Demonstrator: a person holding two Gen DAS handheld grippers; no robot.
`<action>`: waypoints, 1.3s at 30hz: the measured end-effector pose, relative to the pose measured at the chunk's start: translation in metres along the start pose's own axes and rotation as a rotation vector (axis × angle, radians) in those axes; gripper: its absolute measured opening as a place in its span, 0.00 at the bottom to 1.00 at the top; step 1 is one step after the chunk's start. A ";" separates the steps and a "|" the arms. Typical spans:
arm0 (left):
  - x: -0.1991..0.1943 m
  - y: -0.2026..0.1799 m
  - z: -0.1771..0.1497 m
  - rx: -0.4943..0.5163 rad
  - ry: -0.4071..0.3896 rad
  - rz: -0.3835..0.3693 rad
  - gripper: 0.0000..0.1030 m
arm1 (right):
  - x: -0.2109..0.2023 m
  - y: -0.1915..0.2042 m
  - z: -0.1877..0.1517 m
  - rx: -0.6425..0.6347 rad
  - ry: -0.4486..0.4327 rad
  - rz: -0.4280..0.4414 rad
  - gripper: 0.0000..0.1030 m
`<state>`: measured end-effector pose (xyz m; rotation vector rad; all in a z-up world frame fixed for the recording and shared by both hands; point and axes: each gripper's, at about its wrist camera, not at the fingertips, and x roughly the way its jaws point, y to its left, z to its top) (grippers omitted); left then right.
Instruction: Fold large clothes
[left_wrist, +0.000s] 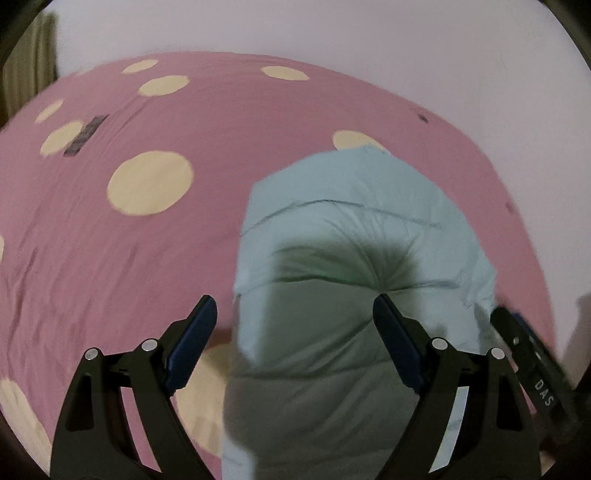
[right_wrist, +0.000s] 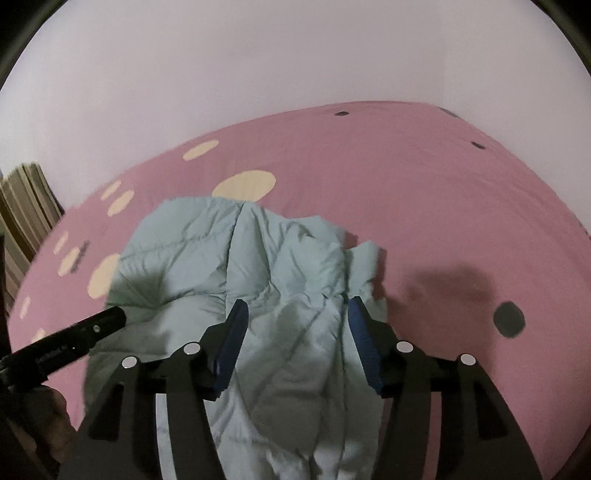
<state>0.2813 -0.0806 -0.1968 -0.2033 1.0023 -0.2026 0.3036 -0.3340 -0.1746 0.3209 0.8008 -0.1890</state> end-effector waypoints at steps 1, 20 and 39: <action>-0.004 0.006 -0.001 -0.034 0.001 -0.010 0.84 | -0.004 -0.004 0.000 0.020 -0.005 0.007 0.62; -0.003 0.072 -0.056 -0.500 0.044 -0.209 0.88 | 0.007 -0.060 -0.048 0.419 0.068 0.221 0.70; 0.001 0.088 -0.060 -0.548 0.007 -0.231 0.96 | 0.023 -0.062 -0.054 0.462 0.065 0.260 0.76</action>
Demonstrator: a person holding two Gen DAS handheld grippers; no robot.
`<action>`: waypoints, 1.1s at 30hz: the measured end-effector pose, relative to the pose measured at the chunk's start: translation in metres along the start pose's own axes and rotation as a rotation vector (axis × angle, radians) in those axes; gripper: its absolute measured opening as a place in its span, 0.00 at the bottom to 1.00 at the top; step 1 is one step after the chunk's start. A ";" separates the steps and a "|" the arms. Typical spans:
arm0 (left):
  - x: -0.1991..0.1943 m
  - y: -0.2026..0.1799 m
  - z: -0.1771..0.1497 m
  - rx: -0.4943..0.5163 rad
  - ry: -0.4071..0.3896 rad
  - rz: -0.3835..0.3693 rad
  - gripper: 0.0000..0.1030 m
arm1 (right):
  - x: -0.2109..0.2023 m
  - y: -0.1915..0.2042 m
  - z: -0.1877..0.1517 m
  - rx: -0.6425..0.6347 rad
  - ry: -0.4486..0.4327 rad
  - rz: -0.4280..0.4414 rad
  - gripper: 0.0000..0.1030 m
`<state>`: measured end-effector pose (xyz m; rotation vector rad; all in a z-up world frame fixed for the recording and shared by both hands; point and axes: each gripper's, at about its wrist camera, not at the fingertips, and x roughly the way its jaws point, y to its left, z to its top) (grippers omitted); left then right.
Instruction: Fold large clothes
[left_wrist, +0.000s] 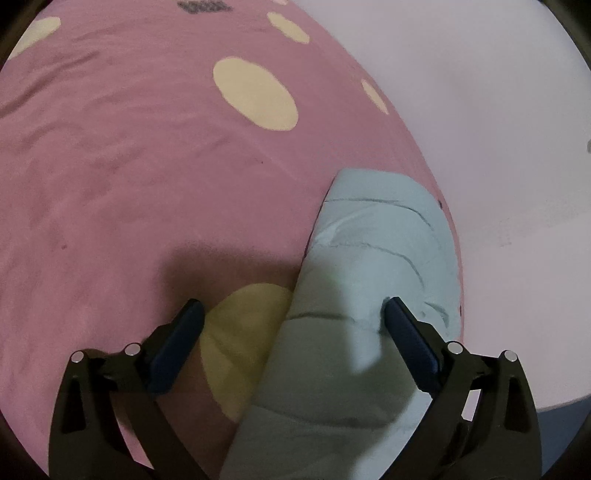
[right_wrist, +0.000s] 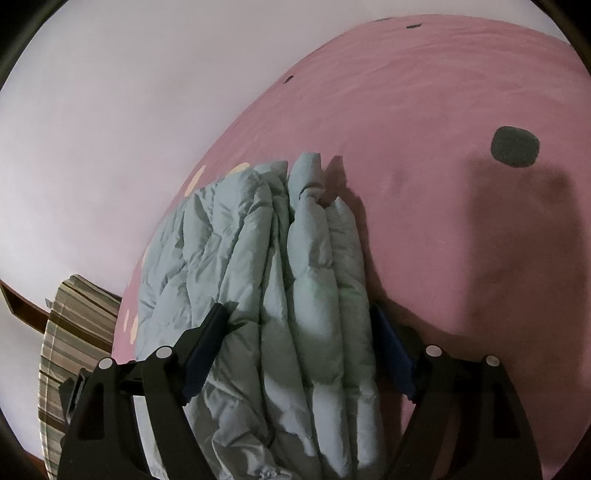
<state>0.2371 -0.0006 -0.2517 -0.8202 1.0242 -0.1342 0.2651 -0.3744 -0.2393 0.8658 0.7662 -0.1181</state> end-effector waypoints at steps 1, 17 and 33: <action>0.004 -0.004 0.002 0.017 0.016 0.001 0.97 | 0.002 0.001 0.000 0.001 0.000 -0.003 0.77; 0.019 -0.021 0.001 0.125 0.077 -0.002 0.79 | 0.020 0.017 -0.008 -0.058 0.048 -0.017 0.57; 0.011 -0.025 -0.008 0.176 0.057 -0.019 0.39 | 0.018 0.029 -0.017 -0.079 0.028 -0.017 0.31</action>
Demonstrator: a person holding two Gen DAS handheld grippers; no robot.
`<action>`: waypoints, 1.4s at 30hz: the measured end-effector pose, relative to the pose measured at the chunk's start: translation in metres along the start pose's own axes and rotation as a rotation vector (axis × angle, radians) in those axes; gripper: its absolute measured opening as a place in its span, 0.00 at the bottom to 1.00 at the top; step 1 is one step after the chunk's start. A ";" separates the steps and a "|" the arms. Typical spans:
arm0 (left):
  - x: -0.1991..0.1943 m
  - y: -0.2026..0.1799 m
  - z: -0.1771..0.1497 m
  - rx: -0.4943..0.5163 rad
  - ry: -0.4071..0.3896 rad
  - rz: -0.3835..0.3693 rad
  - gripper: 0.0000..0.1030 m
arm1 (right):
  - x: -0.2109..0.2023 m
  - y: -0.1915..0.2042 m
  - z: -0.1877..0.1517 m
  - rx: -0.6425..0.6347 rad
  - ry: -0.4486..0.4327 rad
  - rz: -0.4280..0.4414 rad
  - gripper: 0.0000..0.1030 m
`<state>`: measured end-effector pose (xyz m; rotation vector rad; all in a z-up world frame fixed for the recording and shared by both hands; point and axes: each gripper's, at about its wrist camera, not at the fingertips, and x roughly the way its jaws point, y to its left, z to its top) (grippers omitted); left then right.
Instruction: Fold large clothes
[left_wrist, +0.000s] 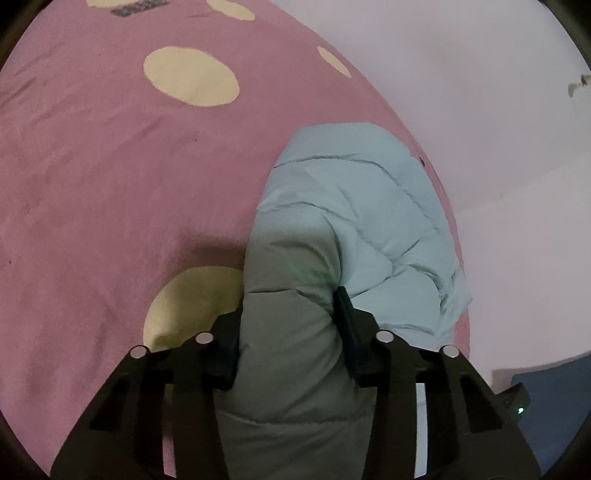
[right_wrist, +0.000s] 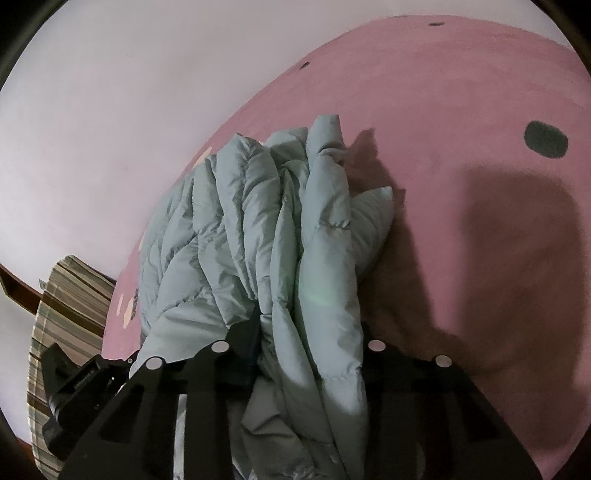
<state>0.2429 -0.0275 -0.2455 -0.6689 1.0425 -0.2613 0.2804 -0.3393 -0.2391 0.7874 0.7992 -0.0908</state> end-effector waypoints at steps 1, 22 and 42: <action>-0.002 -0.002 0.000 0.014 -0.007 0.005 0.38 | -0.001 0.002 0.000 -0.005 -0.004 -0.003 0.29; -0.074 0.022 0.056 0.023 -0.164 0.007 0.28 | -0.008 0.067 0.008 -0.133 -0.043 0.098 0.22; -0.054 0.100 0.095 0.005 -0.177 0.088 0.28 | 0.016 0.050 -0.012 -0.203 0.054 0.083 0.22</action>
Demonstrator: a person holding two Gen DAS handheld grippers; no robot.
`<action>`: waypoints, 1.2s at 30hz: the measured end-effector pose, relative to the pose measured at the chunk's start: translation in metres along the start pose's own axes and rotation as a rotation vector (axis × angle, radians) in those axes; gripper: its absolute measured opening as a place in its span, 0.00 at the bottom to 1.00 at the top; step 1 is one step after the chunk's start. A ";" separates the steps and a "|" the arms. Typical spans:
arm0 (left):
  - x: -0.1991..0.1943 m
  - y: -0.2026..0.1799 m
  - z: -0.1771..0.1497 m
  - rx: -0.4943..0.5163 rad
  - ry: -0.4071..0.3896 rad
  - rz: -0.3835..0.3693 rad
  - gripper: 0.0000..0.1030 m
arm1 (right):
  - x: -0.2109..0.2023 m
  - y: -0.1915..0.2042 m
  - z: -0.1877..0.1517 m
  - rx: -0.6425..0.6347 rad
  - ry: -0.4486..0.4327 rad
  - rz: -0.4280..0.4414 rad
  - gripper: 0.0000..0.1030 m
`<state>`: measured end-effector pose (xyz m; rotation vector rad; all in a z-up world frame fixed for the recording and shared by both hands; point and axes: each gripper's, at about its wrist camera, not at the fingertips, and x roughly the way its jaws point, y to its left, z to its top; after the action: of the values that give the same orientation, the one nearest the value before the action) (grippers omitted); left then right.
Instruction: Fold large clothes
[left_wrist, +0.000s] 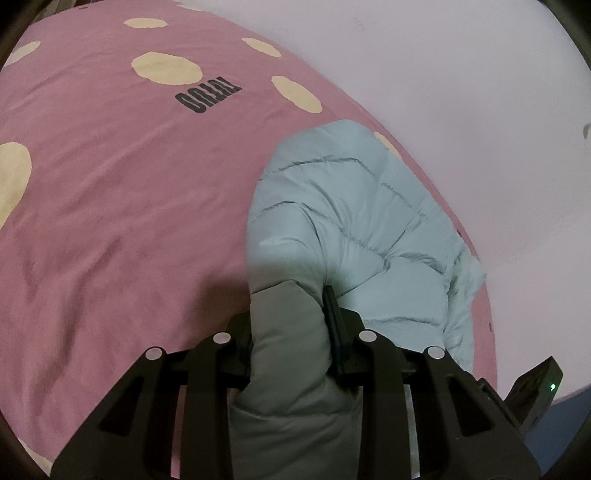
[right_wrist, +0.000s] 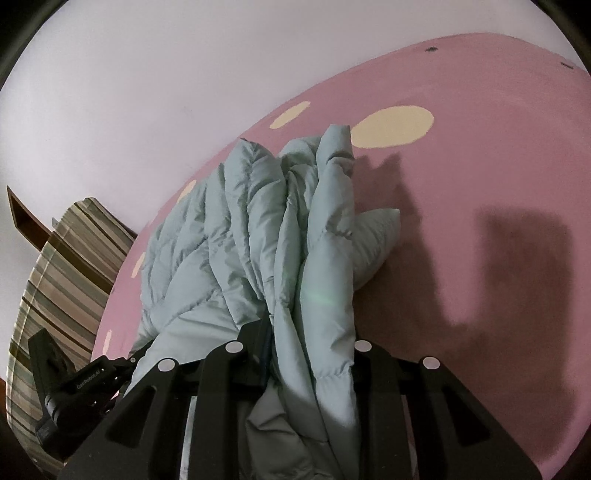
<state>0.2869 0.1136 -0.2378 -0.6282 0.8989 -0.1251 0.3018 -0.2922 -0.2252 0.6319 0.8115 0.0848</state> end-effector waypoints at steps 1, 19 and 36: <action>0.001 0.001 0.000 0.002 0.002 -0.002 0.28 | 0.001 0.000 -0.001 -0.001 0.002 -0.003 0.22; 0.005 -0.004 0.001 0.053 -0.001 0.021 0.29 | 0.002 0.004 -0.002 0.014 0.010 -0.005 0.22; 0.006 -0.008 0.001 0.108 -0.005 0.072 0.37 | 0.009 -0.001 -0.001 0.051 0.029 -0.016 0.37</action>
<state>0.2929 0.1055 -0.2375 -0.4950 0.9022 -0.1065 0.3074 -0.2897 -0.2319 0.6738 0.8490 0.0586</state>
